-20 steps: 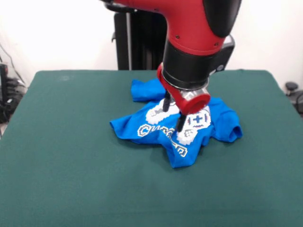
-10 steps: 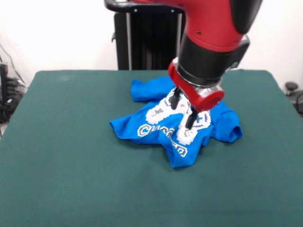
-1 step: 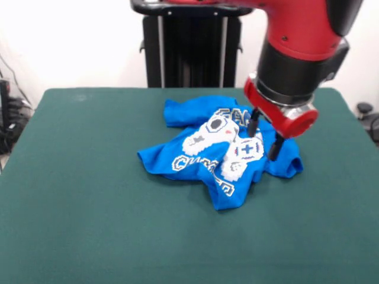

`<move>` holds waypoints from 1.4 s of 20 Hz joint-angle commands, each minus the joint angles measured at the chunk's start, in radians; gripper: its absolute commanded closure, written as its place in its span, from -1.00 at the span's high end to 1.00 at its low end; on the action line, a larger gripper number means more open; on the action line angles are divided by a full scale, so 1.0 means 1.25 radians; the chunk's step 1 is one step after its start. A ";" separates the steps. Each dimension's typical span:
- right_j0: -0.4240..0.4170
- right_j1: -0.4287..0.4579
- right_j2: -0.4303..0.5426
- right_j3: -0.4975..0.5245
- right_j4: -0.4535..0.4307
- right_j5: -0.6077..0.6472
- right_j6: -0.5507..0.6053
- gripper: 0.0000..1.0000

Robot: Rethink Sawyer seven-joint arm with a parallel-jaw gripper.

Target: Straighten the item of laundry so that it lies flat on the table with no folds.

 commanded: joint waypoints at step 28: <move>0.138 0.178 0.006 0.073 0.091 -0.109 0.174 1.00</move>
